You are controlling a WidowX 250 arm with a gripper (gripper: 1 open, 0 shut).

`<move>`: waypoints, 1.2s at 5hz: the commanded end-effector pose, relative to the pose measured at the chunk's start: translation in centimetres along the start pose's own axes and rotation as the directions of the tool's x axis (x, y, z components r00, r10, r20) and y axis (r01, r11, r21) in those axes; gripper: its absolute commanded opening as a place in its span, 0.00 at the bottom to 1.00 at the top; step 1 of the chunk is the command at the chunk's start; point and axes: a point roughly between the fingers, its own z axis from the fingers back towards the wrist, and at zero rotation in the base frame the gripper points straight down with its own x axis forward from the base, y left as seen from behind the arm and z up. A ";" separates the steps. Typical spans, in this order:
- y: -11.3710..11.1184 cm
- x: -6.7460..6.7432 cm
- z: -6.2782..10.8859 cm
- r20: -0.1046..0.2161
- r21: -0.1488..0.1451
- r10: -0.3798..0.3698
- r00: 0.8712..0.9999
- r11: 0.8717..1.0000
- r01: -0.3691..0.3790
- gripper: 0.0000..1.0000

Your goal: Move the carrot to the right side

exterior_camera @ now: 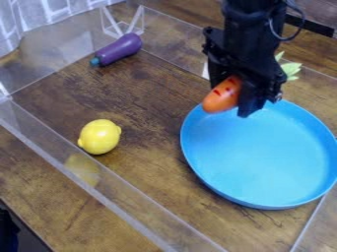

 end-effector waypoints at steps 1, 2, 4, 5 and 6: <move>-0.1 1.6 1.7 0.078 0.006 -0.005 0.997 1.000 0.005 0.00; -0.1 1.6 1.8 0.088 0.007 -0.001 0.996 1.000 0.000 0.00; 3.8 2.1 3.9 0.103 0.066 0.013 0.995 0.998 -0.020 0.00; 5.4 0.5 5.3 0.115 0.091 0.042 0.993 0.994 -0.052 0.00; 6.3 -2.0 5.1 0.103 0.101 0.069 0.992 0.992 -0.080 0.00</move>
